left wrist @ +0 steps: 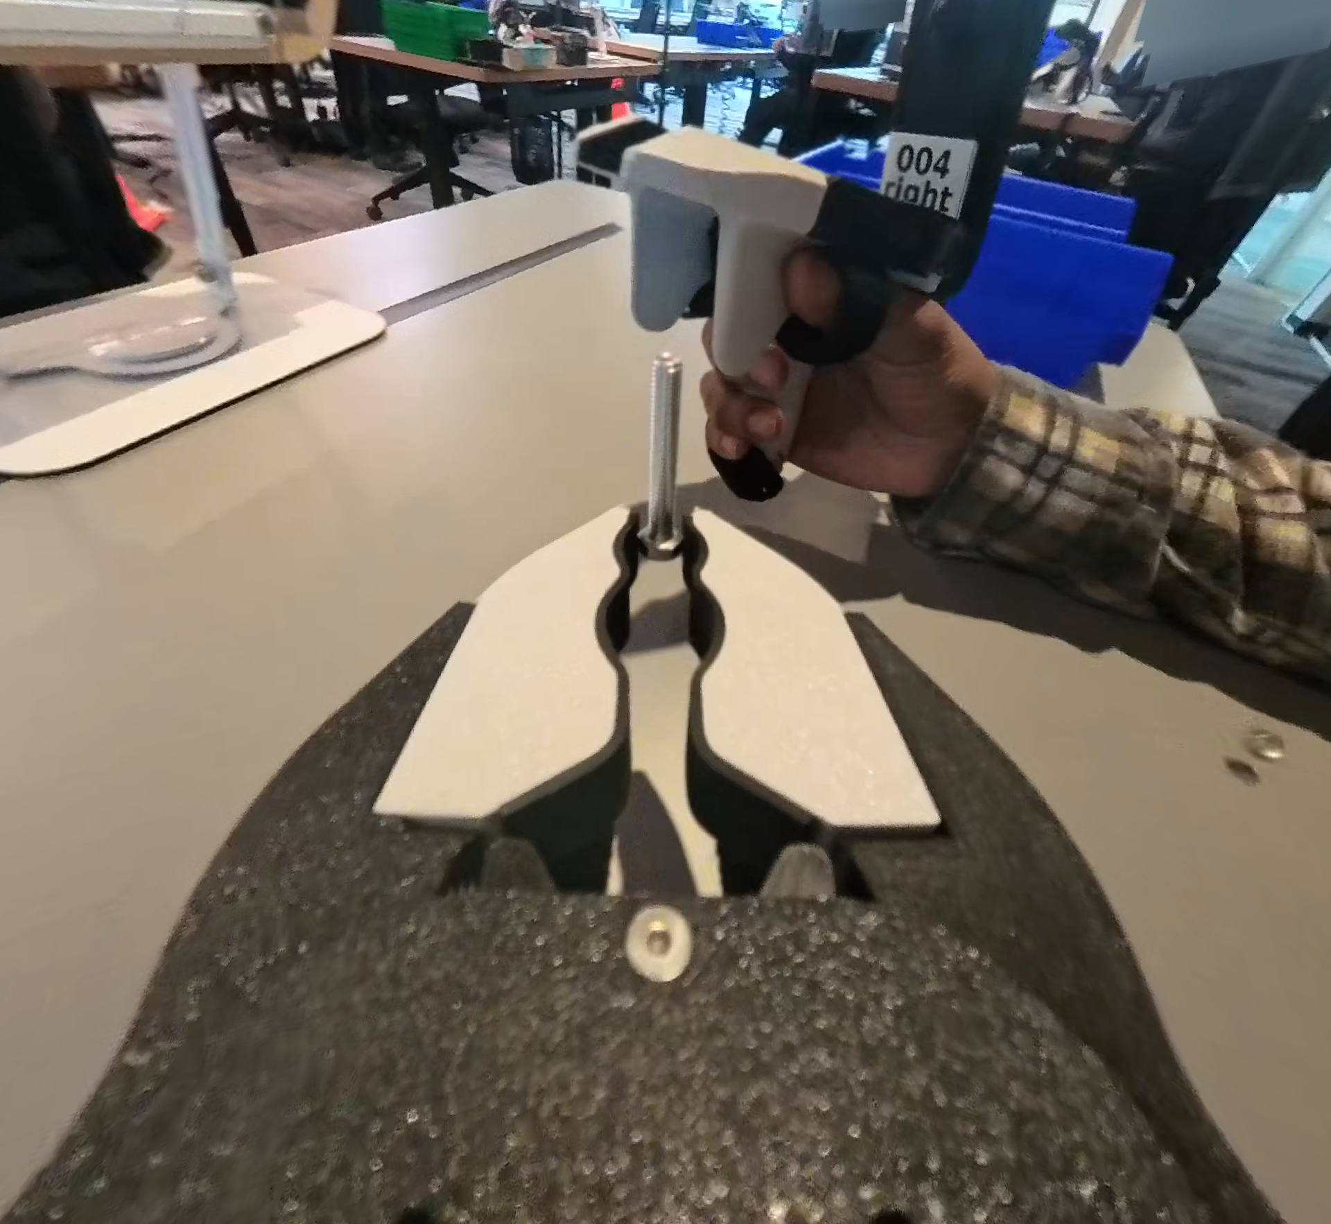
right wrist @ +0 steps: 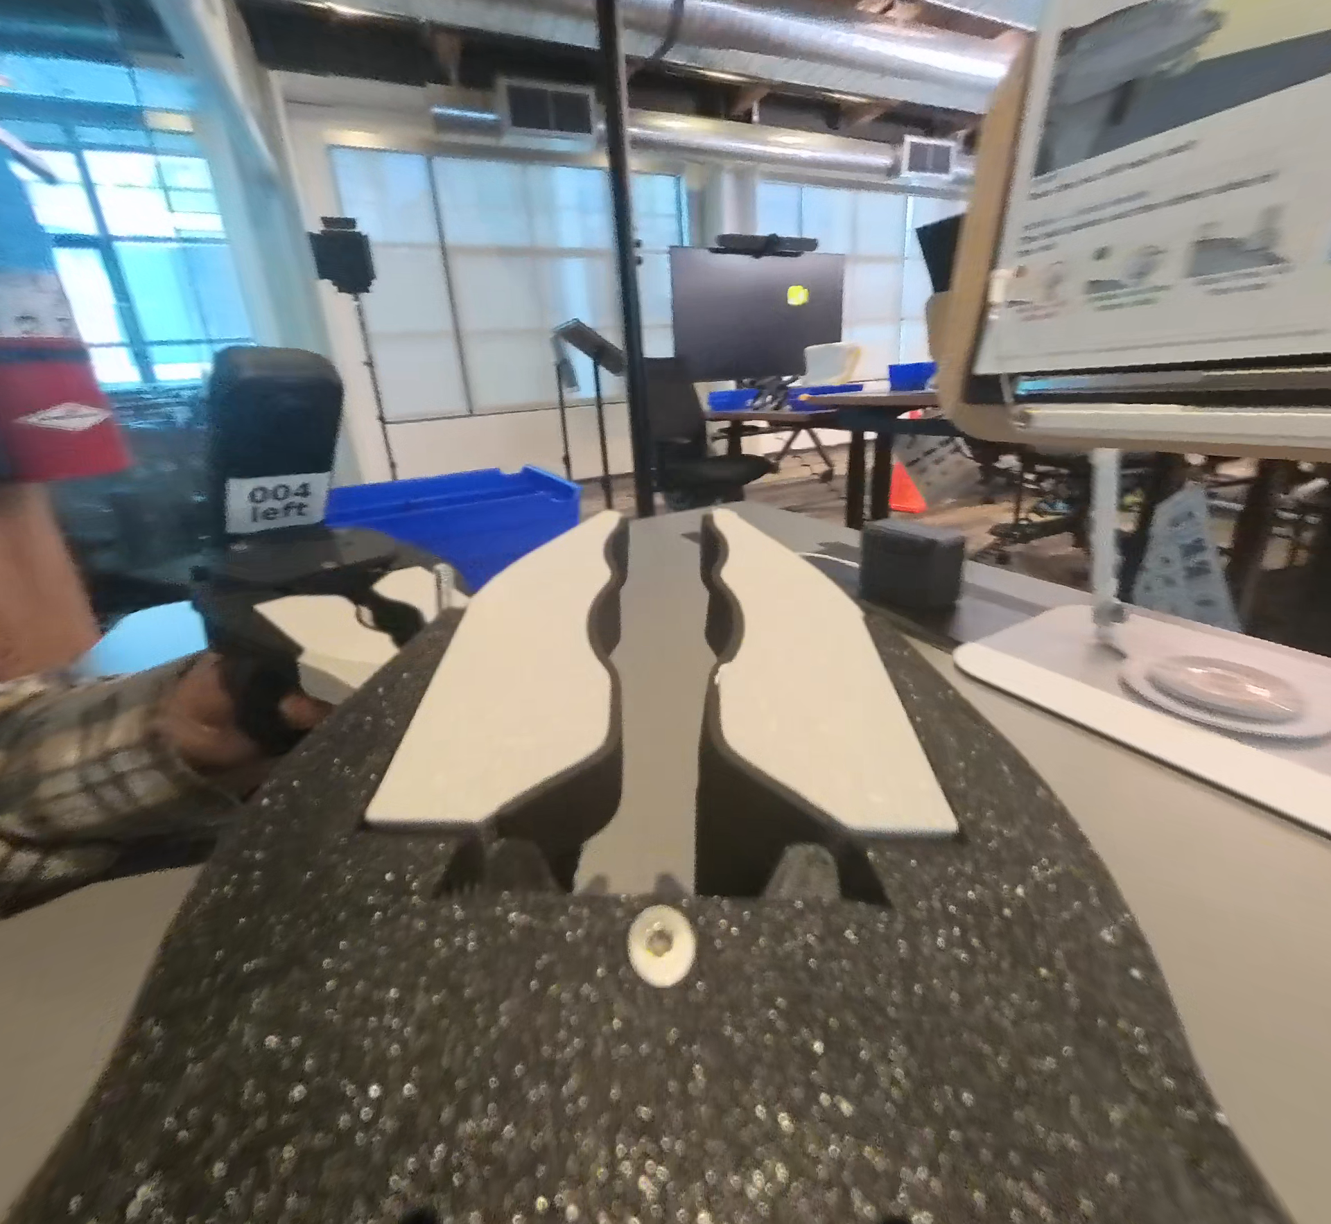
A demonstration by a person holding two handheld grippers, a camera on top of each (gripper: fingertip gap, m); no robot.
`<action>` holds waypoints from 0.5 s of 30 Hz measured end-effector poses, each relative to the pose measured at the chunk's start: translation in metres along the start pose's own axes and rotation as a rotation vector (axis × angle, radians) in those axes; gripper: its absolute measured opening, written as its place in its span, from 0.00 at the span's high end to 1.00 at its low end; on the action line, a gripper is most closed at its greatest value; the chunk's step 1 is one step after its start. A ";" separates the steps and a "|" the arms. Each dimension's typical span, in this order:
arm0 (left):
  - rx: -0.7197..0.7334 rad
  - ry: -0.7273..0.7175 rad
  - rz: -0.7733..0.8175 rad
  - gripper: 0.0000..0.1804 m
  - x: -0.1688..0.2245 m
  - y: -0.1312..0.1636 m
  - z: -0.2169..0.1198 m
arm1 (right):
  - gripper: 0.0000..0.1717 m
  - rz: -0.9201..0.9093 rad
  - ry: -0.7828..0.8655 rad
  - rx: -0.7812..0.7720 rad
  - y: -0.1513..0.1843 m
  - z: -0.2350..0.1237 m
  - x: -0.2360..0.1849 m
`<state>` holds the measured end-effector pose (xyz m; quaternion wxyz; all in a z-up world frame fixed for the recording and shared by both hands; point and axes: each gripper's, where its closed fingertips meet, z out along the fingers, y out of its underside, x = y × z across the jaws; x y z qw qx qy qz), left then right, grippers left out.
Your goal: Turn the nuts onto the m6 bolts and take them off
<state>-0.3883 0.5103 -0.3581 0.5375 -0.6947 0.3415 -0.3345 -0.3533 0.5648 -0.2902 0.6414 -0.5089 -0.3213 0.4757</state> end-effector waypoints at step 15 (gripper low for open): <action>0.026 -0.024 -0.038 0.94 -0.019 -0.004 -0.009 | 0.90 -0.074 0.026 -0.080 -0.008 -0.019 0.019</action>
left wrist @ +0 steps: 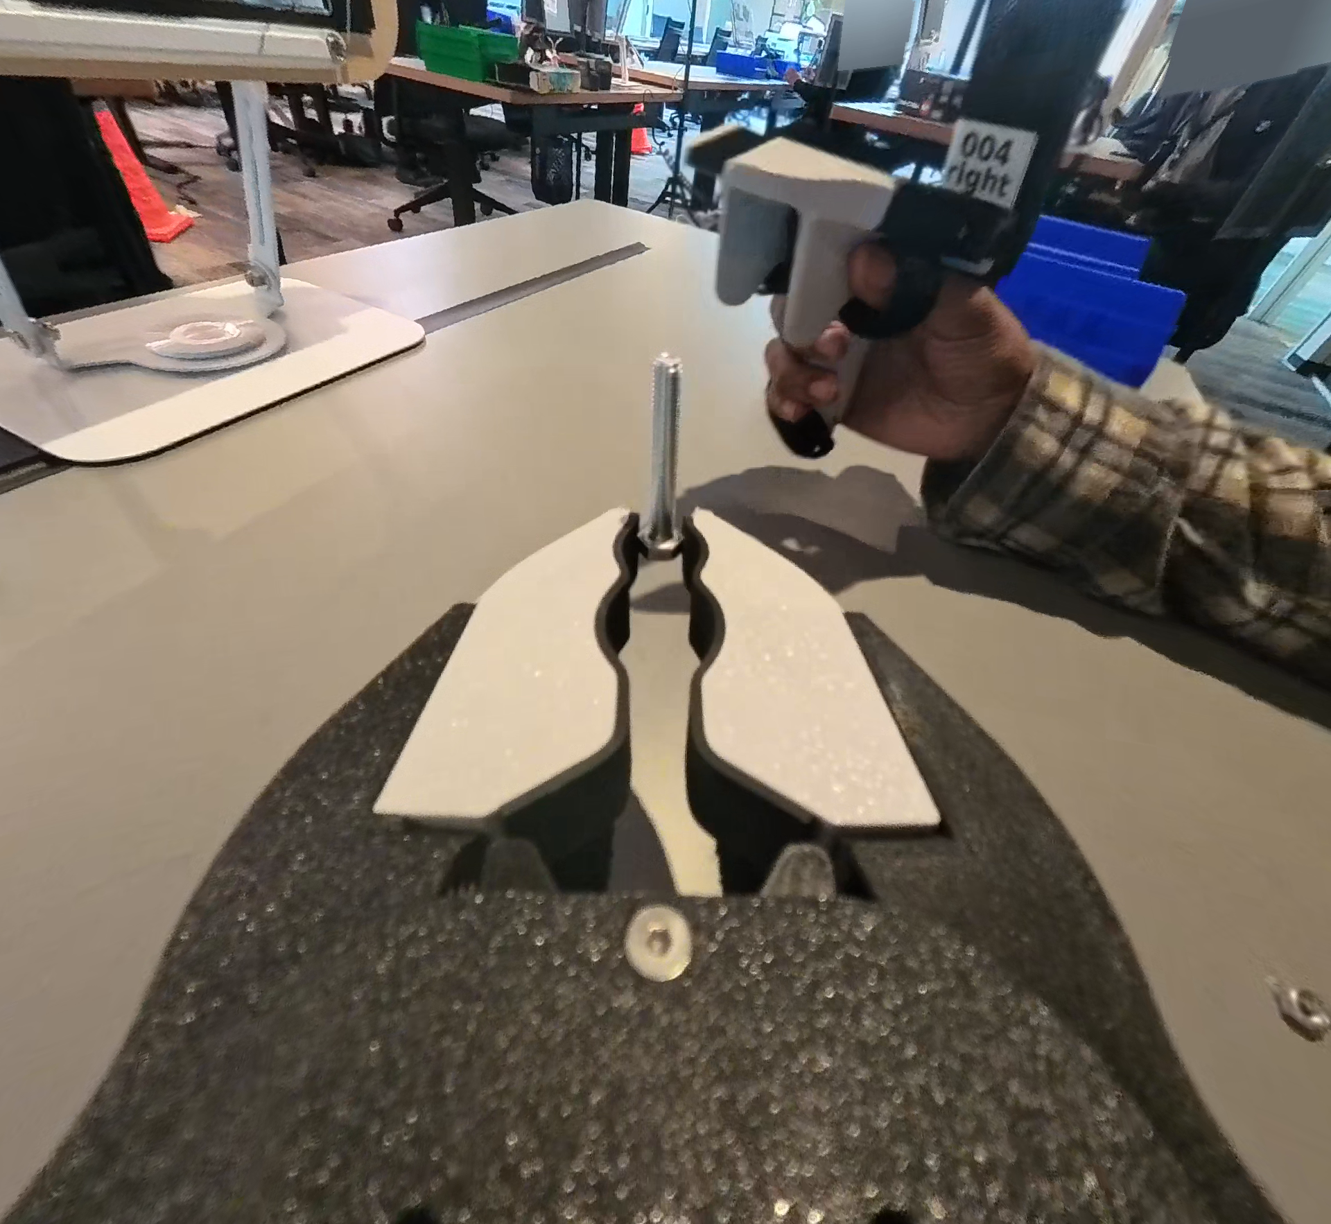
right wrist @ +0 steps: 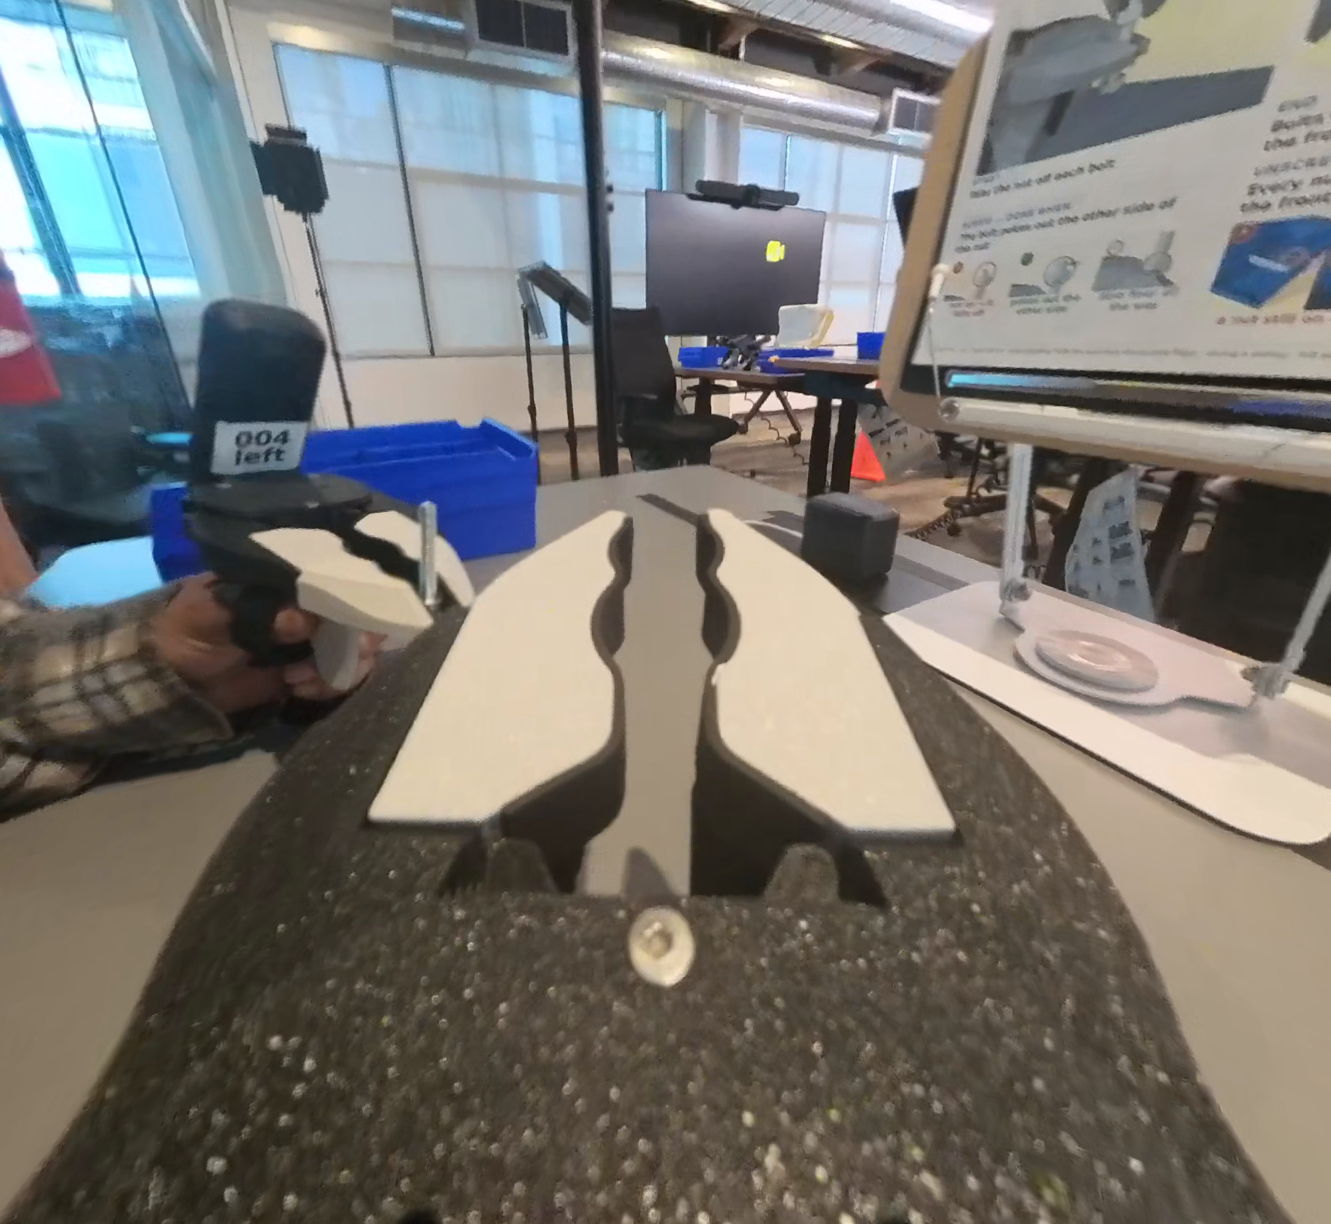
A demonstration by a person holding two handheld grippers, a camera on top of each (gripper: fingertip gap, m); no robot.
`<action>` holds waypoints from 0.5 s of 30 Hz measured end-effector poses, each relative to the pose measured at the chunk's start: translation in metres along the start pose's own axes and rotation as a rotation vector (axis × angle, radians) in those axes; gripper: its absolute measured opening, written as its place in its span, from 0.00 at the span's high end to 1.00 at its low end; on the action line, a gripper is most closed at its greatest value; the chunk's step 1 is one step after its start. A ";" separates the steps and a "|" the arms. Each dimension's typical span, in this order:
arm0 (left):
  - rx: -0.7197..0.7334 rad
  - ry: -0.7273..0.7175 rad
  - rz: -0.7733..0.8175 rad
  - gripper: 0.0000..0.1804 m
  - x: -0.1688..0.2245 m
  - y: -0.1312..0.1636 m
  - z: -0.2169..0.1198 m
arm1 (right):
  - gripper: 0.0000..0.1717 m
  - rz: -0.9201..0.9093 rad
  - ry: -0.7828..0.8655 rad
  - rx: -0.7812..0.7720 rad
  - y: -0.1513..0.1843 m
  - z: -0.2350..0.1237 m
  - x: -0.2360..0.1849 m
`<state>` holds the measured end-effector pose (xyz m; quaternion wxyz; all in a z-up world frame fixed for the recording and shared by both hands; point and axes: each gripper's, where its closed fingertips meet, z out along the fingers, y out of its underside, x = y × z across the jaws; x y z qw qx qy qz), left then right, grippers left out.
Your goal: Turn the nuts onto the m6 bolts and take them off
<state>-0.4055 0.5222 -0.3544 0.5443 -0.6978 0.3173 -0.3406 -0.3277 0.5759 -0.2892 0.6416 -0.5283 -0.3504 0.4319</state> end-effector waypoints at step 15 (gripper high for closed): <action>-0.029 0.024 0.077 0.94 0.002 -0.004 -0.013 | 0.87 -0.293 -0.520 -0.966 0.072 -0.105 -0.218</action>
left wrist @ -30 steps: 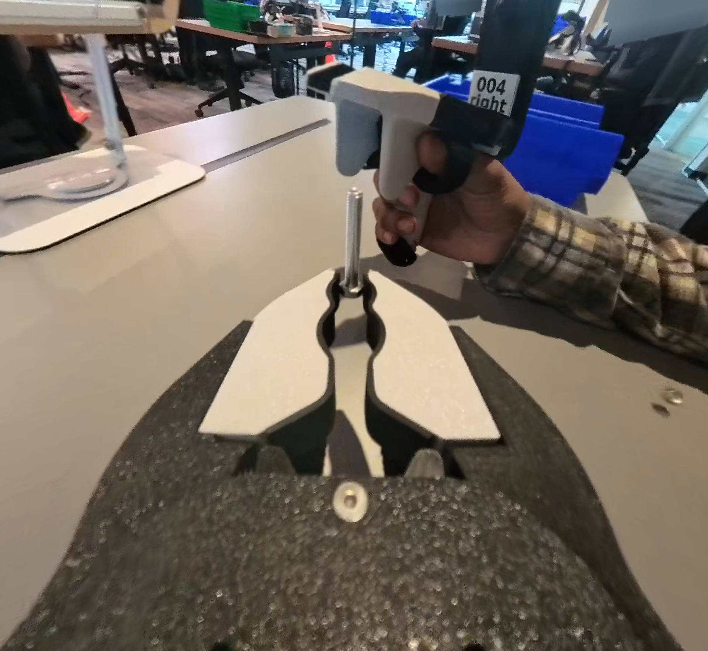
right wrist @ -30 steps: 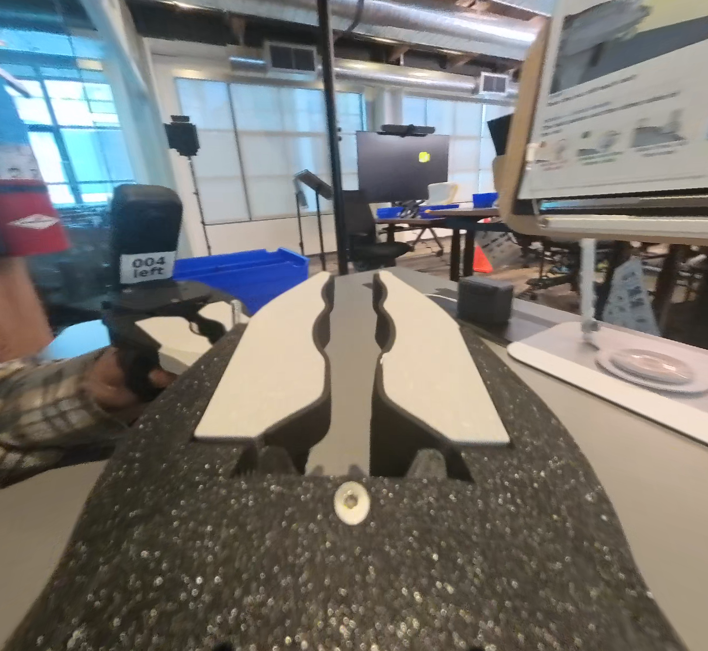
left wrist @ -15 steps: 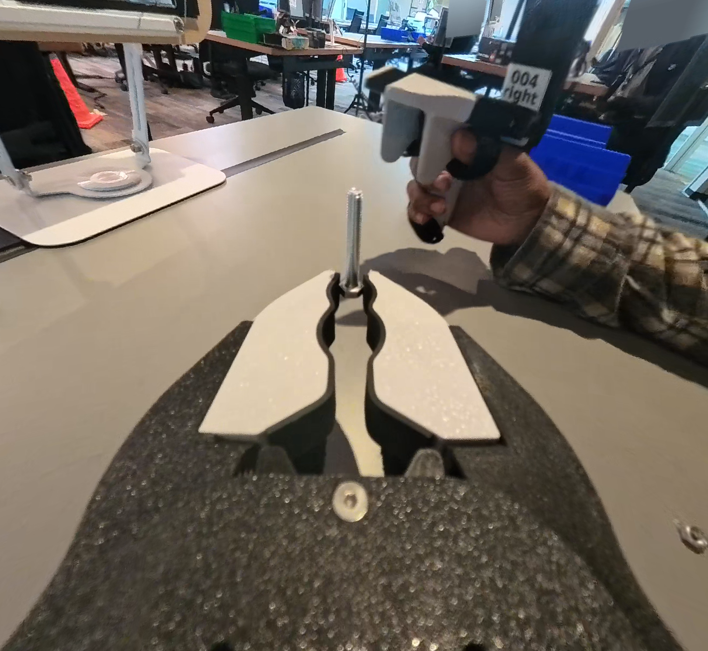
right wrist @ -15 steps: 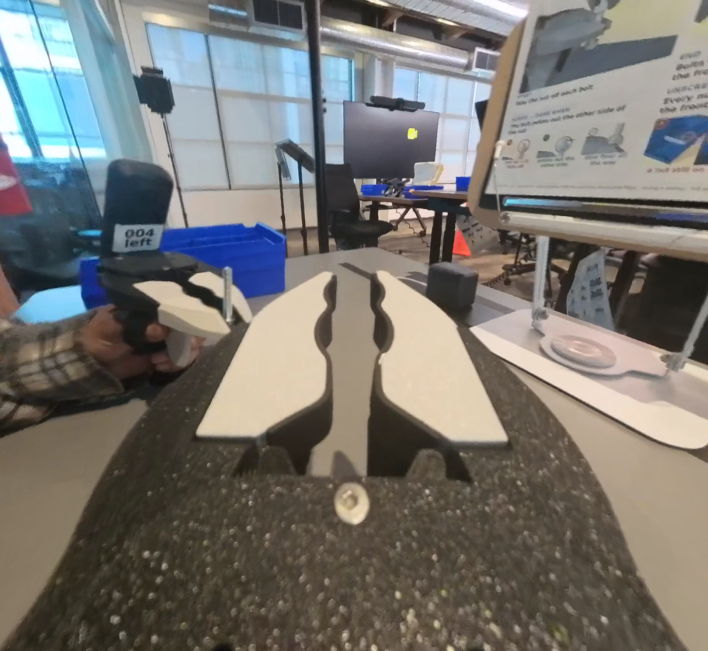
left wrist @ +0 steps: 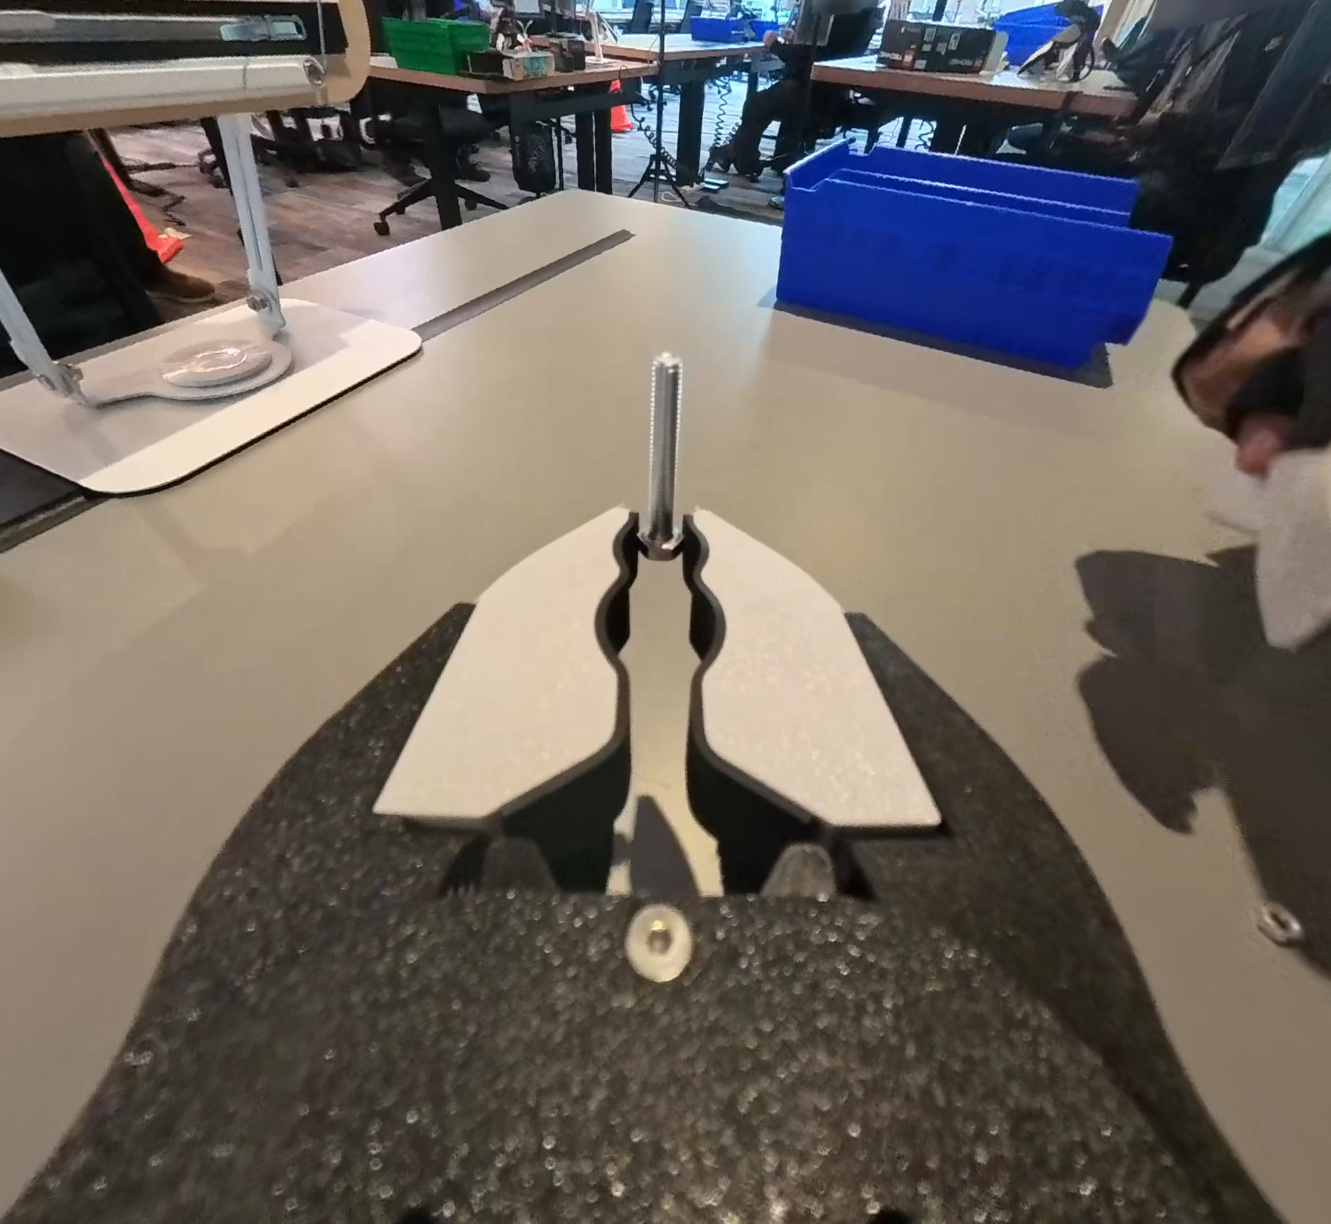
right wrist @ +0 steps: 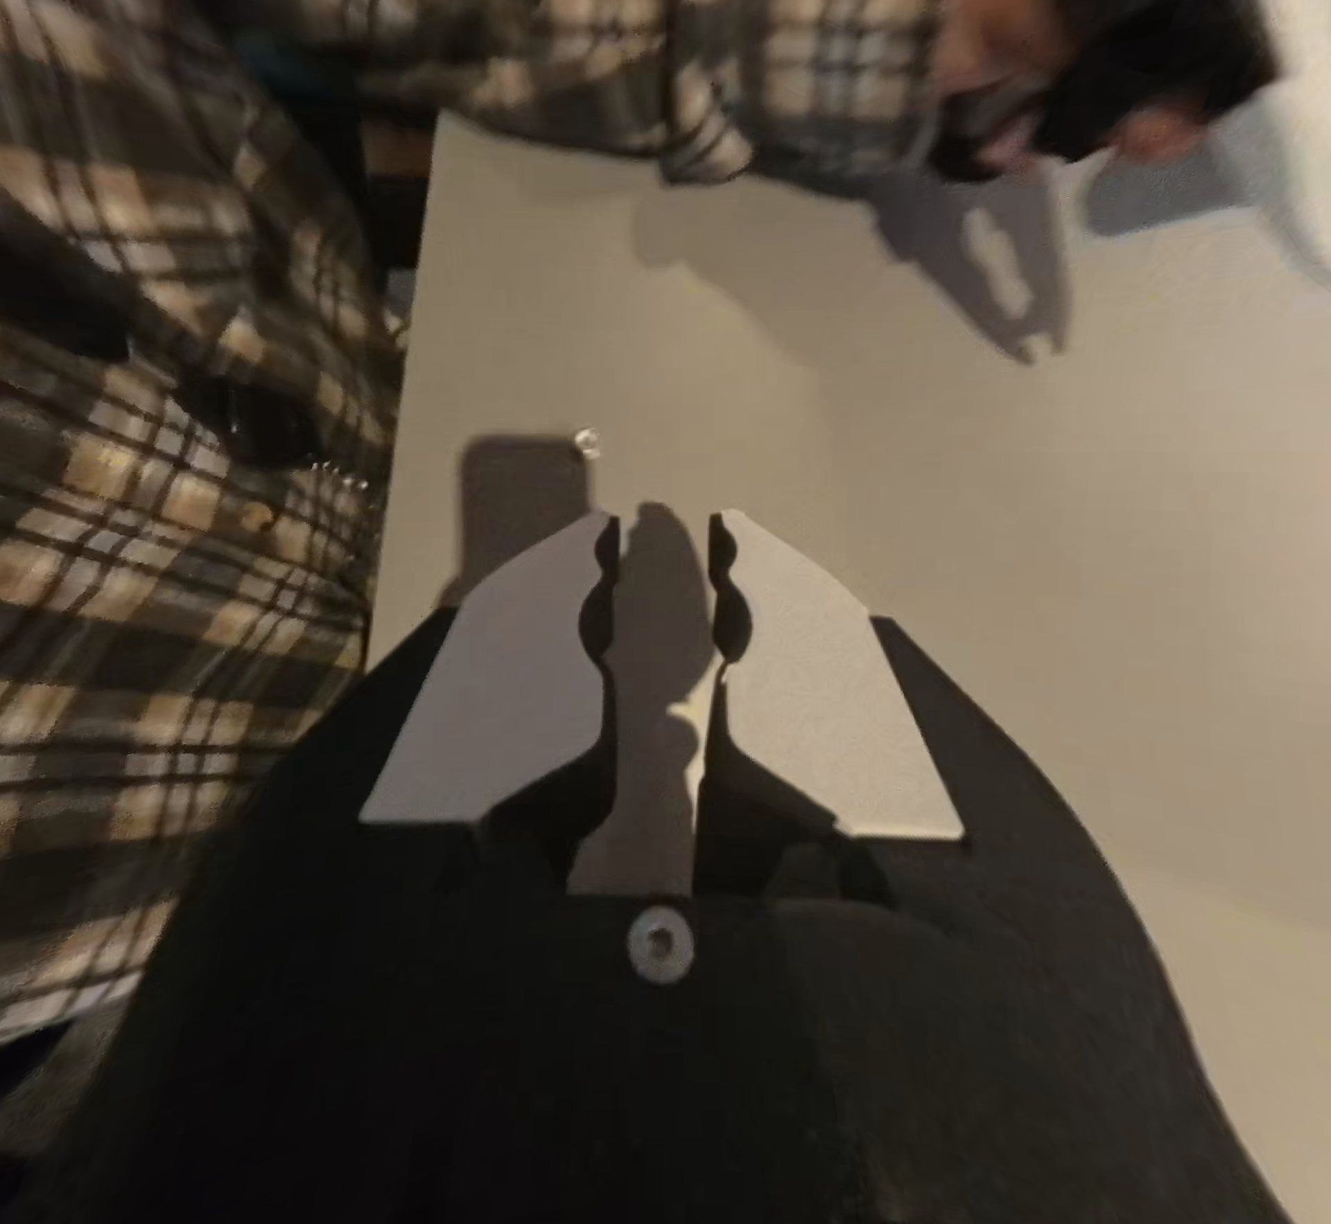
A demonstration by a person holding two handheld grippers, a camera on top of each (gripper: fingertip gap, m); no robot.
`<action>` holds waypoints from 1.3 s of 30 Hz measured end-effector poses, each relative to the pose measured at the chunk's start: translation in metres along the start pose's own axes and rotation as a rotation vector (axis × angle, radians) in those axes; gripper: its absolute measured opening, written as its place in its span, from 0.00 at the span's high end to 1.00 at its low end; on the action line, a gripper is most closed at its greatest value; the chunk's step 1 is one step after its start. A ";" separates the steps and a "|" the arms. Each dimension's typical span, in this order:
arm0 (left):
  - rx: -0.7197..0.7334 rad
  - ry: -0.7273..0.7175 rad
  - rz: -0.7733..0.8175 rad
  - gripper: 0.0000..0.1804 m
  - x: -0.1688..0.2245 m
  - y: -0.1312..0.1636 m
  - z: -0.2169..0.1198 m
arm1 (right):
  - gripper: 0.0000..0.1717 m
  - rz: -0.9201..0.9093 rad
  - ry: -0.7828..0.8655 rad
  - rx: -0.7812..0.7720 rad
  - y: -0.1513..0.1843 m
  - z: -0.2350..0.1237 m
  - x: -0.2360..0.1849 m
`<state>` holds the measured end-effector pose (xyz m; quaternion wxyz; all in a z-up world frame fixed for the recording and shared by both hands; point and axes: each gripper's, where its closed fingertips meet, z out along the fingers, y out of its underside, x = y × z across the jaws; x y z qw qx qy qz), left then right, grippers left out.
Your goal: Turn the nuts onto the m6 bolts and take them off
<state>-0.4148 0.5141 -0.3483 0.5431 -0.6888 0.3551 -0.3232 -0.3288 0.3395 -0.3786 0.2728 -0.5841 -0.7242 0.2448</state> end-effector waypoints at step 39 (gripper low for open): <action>-0.029 -0.072 0.037 0.94 -0.018 0.001 -0.015 | 0.95 -0.188 -0.308 -0.557 0.015 0.083 -0.030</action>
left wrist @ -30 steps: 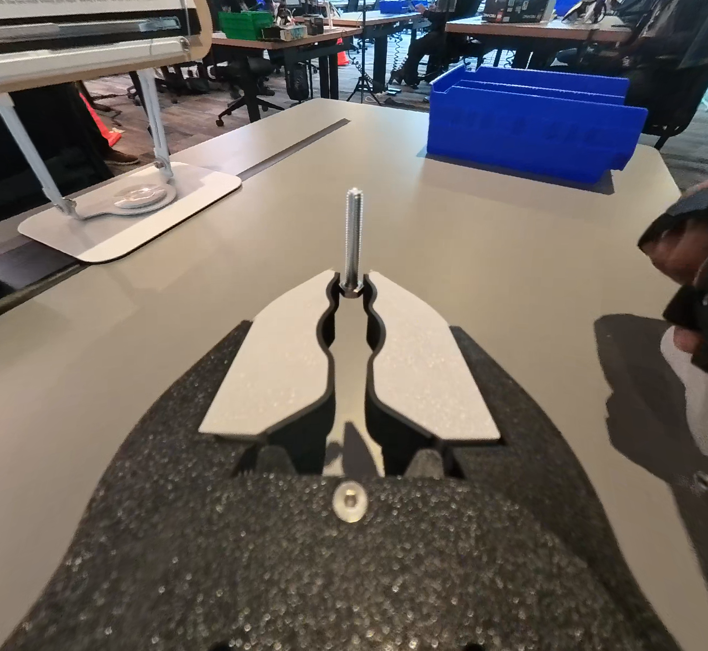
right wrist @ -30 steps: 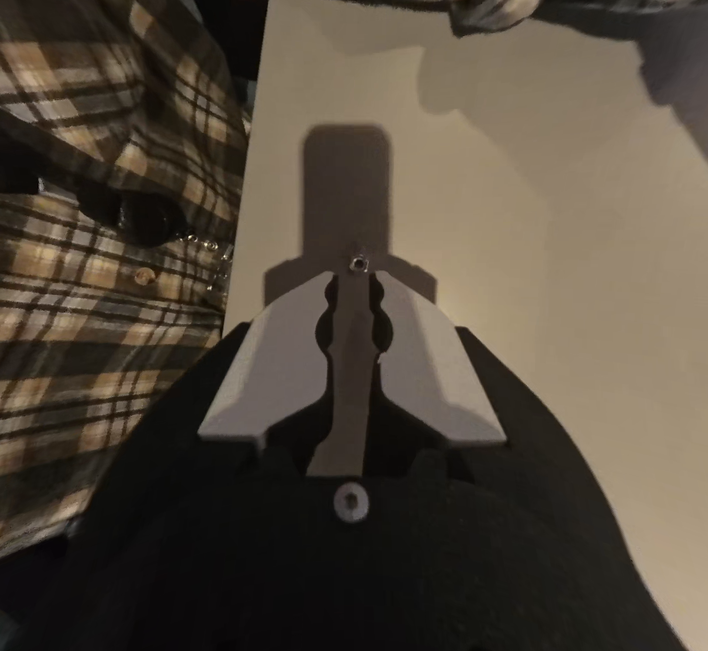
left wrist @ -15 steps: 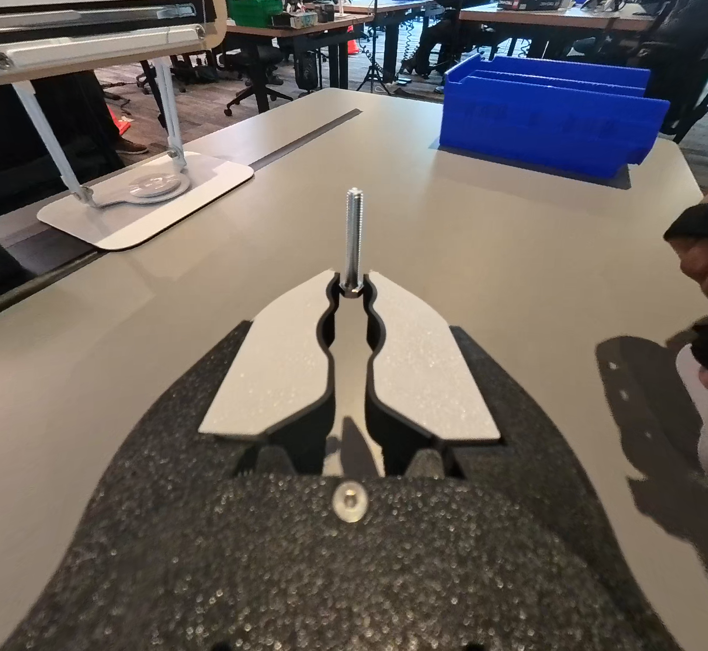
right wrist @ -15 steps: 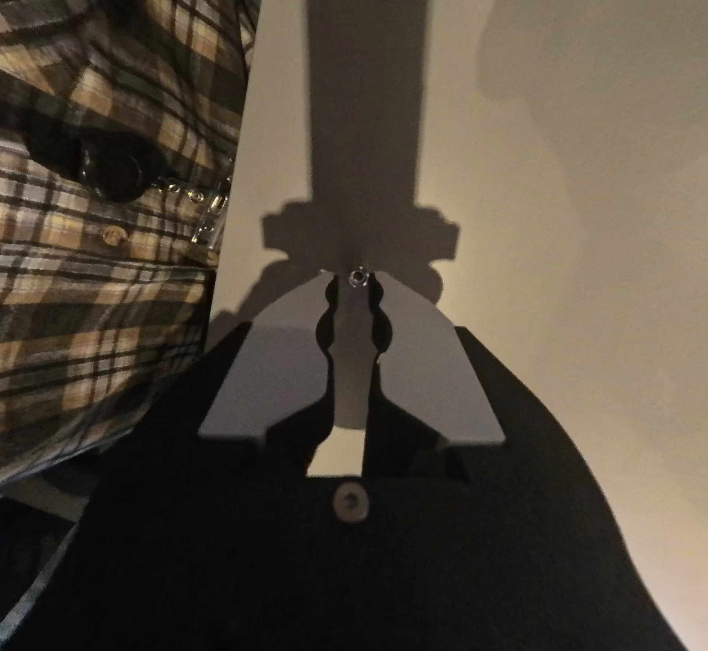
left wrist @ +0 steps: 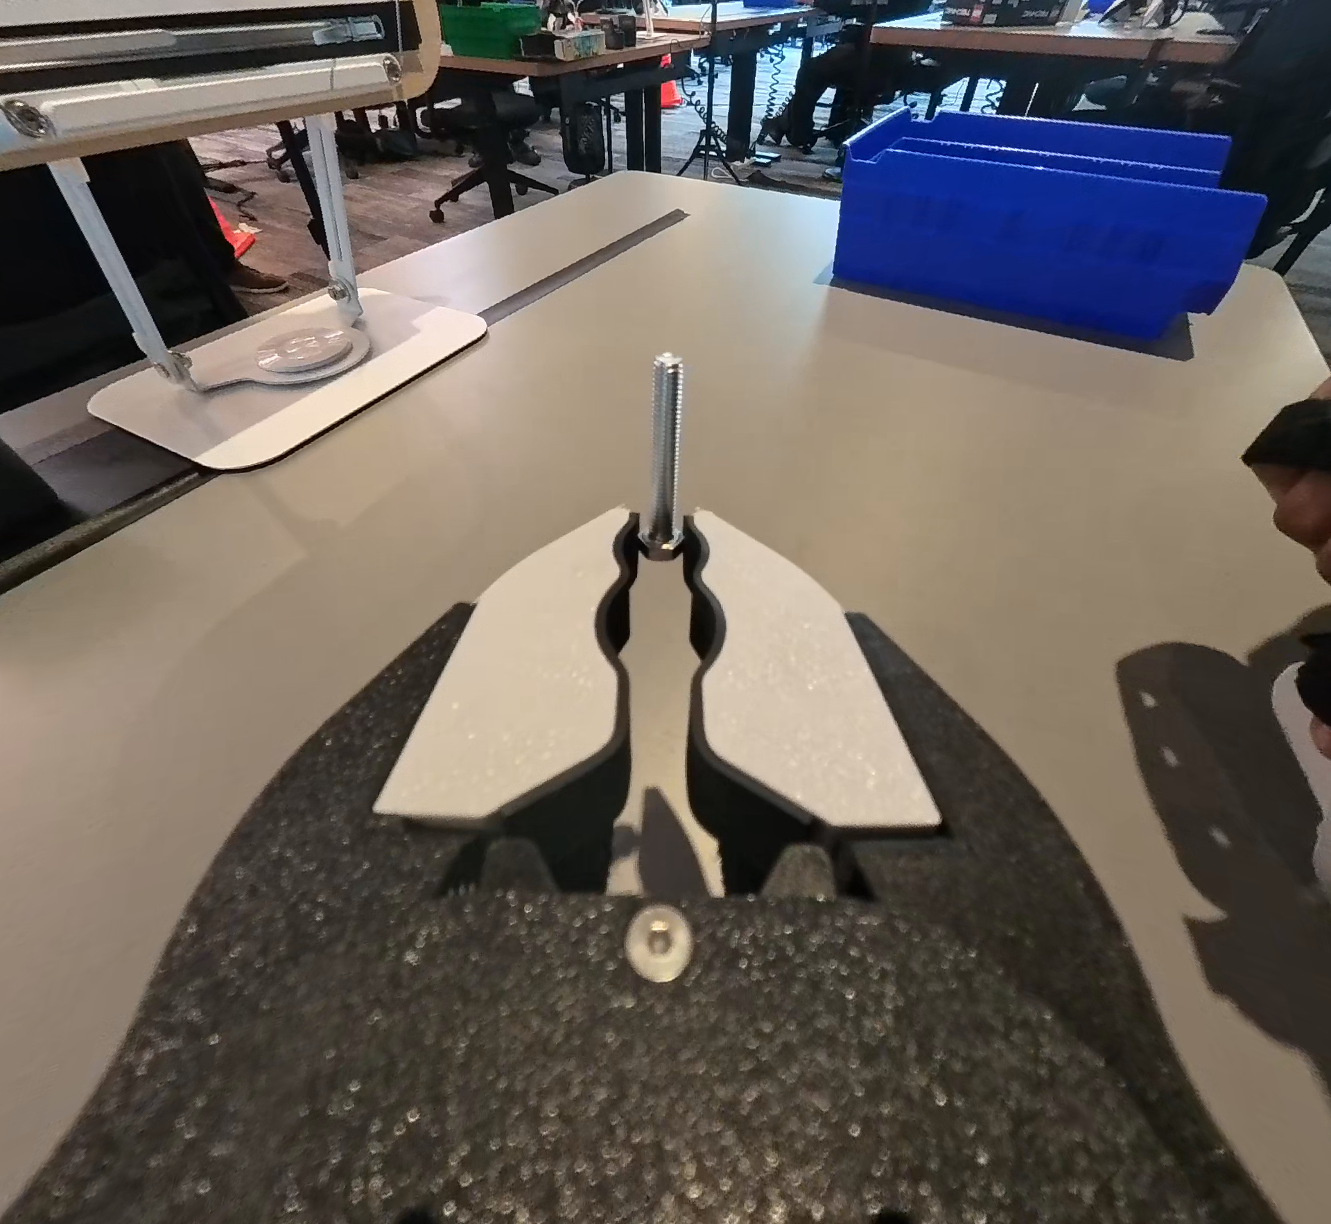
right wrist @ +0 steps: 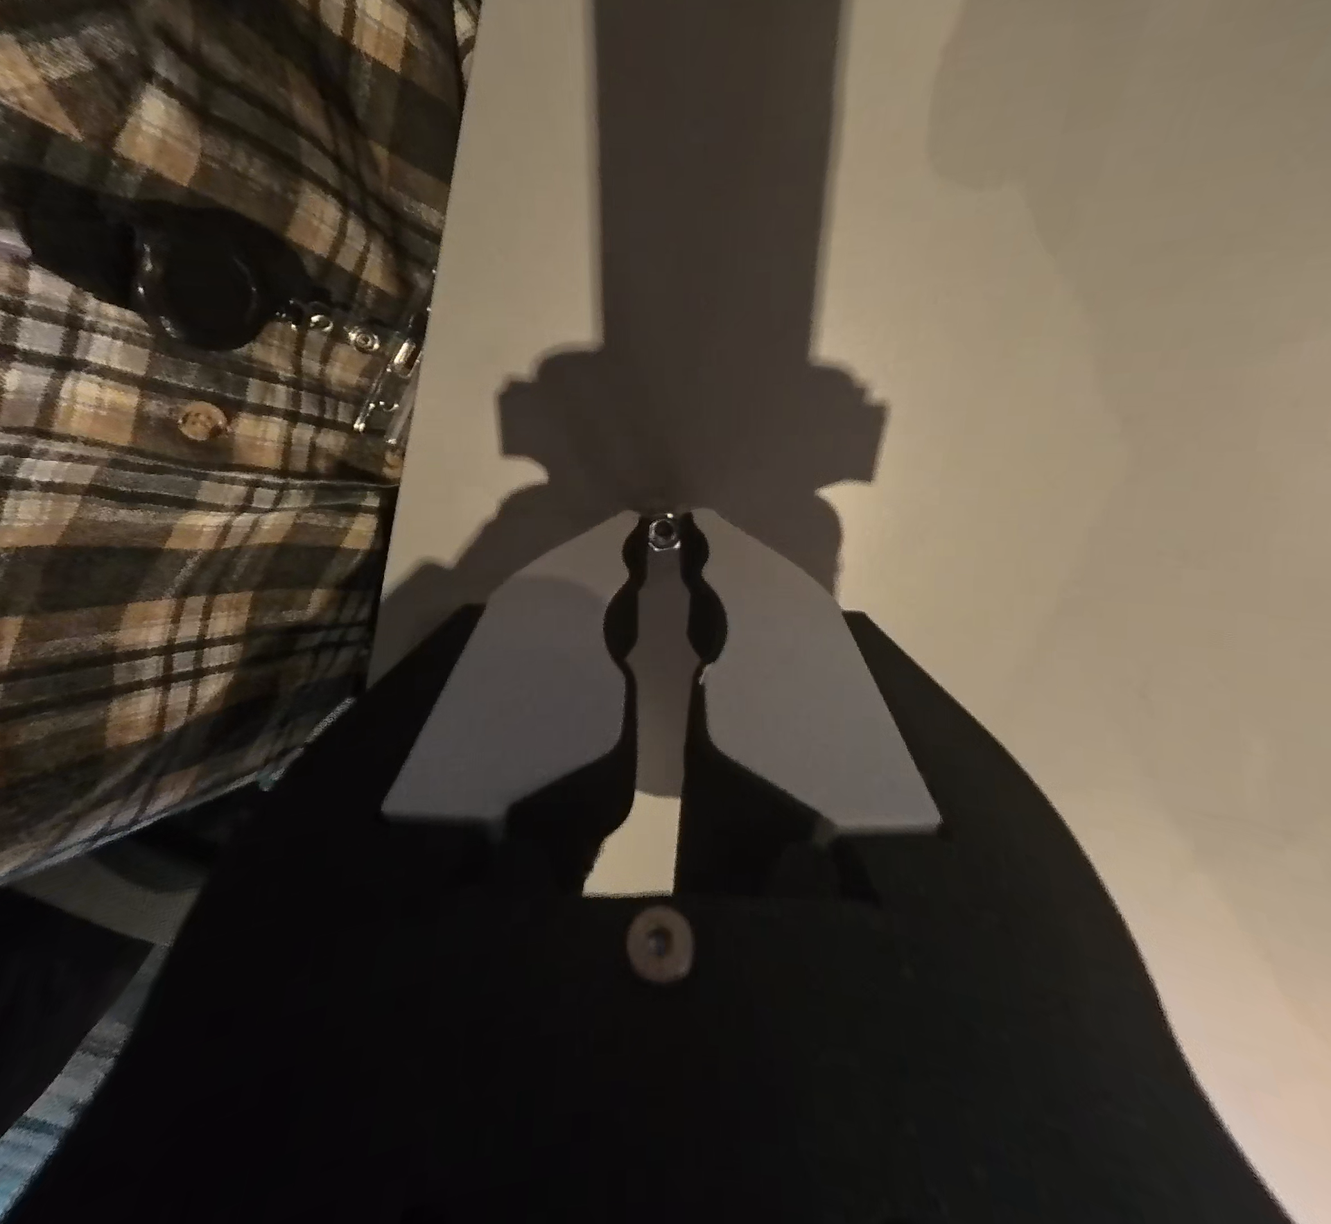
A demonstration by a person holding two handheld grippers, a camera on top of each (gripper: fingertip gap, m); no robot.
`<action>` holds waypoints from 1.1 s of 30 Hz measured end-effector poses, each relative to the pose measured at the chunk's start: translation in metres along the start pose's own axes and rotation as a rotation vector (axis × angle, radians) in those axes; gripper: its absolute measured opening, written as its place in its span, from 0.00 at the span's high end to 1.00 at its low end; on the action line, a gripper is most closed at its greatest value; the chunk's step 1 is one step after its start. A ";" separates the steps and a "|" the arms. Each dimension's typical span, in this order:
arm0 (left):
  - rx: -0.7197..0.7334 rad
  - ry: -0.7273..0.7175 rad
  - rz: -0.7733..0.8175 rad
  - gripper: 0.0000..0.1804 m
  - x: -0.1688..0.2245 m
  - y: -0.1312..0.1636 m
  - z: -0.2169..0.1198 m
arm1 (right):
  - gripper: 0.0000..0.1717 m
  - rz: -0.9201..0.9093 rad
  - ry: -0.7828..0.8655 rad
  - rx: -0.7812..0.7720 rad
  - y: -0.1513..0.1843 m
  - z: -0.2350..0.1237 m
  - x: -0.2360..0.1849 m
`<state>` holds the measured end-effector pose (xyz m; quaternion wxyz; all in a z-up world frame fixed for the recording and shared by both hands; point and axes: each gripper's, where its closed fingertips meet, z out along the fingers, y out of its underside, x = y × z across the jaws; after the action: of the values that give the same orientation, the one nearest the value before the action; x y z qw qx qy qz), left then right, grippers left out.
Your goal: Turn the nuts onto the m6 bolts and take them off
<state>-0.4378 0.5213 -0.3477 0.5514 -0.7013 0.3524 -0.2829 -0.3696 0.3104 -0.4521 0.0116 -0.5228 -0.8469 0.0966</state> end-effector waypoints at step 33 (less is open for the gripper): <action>-0.003 -0.008 -0.001 0.94 -0.004 0.002 -0.001 | 0.94 -0.027 0.037 0.000 0.004 0.002 0.008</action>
<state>-0.4413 0.5234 -0.3489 0.5516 -0.7035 0.3502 -0.2797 -0.3701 0.3188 -0.4550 0.0285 -0.5131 -0.8535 0.0866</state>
